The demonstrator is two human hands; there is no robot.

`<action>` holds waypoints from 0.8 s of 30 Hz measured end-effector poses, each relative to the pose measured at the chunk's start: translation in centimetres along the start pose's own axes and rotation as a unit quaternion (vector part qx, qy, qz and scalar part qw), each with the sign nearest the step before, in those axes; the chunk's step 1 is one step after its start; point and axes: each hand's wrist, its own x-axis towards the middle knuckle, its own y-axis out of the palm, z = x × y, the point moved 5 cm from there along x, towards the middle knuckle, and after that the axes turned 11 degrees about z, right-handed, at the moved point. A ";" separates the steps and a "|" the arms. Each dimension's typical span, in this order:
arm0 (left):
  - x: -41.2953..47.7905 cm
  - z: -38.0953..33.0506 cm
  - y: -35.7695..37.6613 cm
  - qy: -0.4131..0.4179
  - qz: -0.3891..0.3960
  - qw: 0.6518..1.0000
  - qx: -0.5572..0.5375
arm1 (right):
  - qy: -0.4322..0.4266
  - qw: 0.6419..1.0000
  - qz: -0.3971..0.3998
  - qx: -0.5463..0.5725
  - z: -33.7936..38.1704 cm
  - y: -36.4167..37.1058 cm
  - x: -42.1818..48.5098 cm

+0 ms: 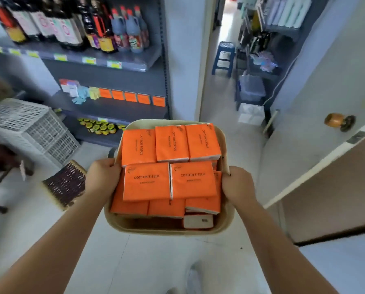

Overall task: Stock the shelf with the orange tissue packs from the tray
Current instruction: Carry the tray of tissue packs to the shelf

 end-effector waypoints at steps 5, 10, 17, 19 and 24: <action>1.3 4.8 -5.2 -0.079 -0.091 0.992 -0.048 | -0.077 0.995 0.065 -0.002 8.0 4.2 5.0; 3.4 9.0 -9.9 -0.151 -0.133 0.978 -0.060 | -0.115 0.986 0.117 -0.011 14.9 10.1 8.3; 10.1 13.9 -16.8 -0.167 -0.143 0.975 -0.038 | -0.122 0.981 0.148 -0.019 23.3 18.7 11.9; 12.3 14.9 -18.6 -0.167 -0.140 0.975 -0.033 | -0.118 0.983 0.143 -0.016 25.4 20.6 12.9; 17.8 16.4 -21.4 -0.169 -0.127 0.976 -0.046 | -0.120 0.983 0.135 -0.025 29.9 23.3 15.9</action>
